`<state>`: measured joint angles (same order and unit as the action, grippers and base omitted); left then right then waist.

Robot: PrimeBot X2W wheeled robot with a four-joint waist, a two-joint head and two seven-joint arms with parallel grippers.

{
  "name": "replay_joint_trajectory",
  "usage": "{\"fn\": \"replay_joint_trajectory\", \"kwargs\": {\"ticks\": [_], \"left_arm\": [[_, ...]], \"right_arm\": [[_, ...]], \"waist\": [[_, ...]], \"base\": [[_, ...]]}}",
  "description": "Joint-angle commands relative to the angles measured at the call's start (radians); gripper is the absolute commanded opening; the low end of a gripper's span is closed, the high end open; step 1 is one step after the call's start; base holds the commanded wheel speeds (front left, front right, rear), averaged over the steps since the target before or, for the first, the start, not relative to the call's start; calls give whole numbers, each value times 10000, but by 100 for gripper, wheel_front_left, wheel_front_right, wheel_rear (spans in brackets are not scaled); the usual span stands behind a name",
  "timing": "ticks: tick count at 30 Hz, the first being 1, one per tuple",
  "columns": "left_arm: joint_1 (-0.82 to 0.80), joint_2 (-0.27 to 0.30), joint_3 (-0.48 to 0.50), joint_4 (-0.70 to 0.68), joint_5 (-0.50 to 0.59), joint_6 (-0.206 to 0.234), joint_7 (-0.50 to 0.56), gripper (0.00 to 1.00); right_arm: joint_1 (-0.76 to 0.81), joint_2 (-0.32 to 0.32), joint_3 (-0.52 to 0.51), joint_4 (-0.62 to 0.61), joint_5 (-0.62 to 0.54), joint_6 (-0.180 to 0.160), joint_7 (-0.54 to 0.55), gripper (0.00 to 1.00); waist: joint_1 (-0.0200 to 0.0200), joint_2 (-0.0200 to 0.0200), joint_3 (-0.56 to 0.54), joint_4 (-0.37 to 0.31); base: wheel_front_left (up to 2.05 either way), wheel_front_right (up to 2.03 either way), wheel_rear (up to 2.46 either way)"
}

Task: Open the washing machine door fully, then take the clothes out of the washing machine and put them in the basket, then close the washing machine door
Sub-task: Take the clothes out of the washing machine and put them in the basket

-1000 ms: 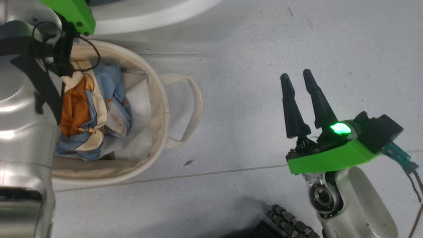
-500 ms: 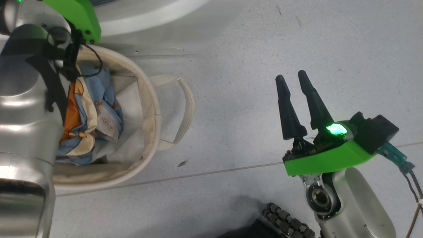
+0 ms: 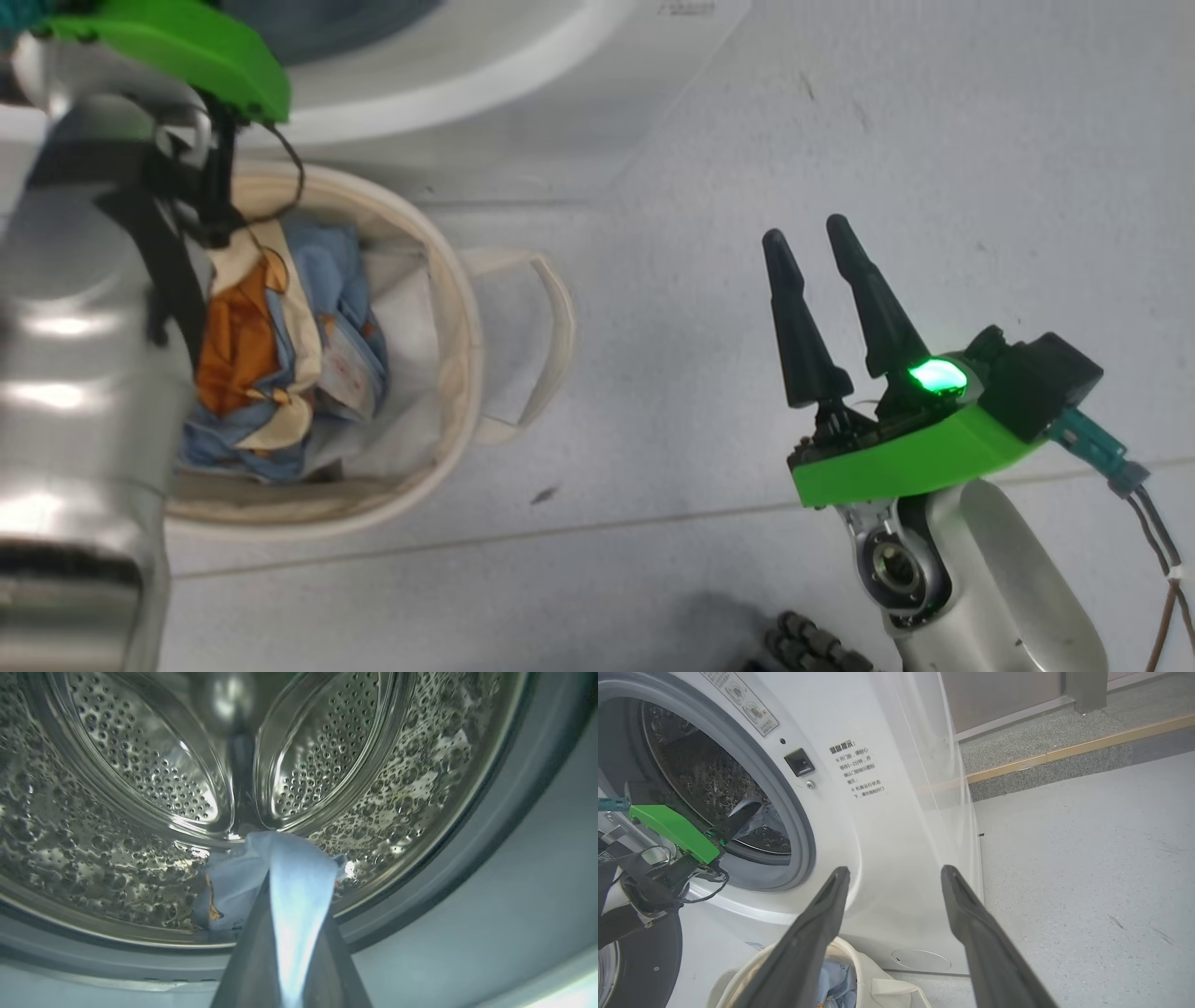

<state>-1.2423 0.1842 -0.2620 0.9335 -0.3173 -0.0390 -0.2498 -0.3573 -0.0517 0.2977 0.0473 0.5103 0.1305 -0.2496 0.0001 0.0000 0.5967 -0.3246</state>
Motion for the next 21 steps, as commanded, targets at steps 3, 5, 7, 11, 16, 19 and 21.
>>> {"fn": "replay_joint_trajectory", "kwargs": {"ticks": [3,5,7,11,16,19,21], "left_arm": [[823,385,375,-1933,382,194,-114,0],[1526,395,581,-3057,556,303,-116,0],[2312,374,825,-4149,716,403,-117,0],[3980,274,1211,-5947,1070,516,-118,0],[5915,6,2007,-8058,1135,475,-119,0],[6840,-234,2329,-9161,1221,384,-119,0],[7321,-466,2525,-9749,1203,327,-119,0]], "right_arm": [[427,15,188,-172,-138,2,-122,100],[506,15,205,-90,-203,2,-122,100],[603,15,208,-10,-278,2,-122,100],[851,15,77,149,-457,2,-122,100],[1173,15,-114,256,-650,2,-122,100],[1348,15,-143,293,-763,2,-122,100],[1433,15,-123,312,-809,2,-122,100]], "waist": [[-1,0,-722,245],[-1,0,-1035,332],[-1,0,-1353,414],[-1,0,-2049,624],[-1,0,-2876,901],[-1,0,-3189,1093],[-1,0,-3326,1206]], "base": [[0,0,0],[0,0,0],[0,0,0],[0,0,0],[0,0,0],[0,0,0],[0,0,0]]}}
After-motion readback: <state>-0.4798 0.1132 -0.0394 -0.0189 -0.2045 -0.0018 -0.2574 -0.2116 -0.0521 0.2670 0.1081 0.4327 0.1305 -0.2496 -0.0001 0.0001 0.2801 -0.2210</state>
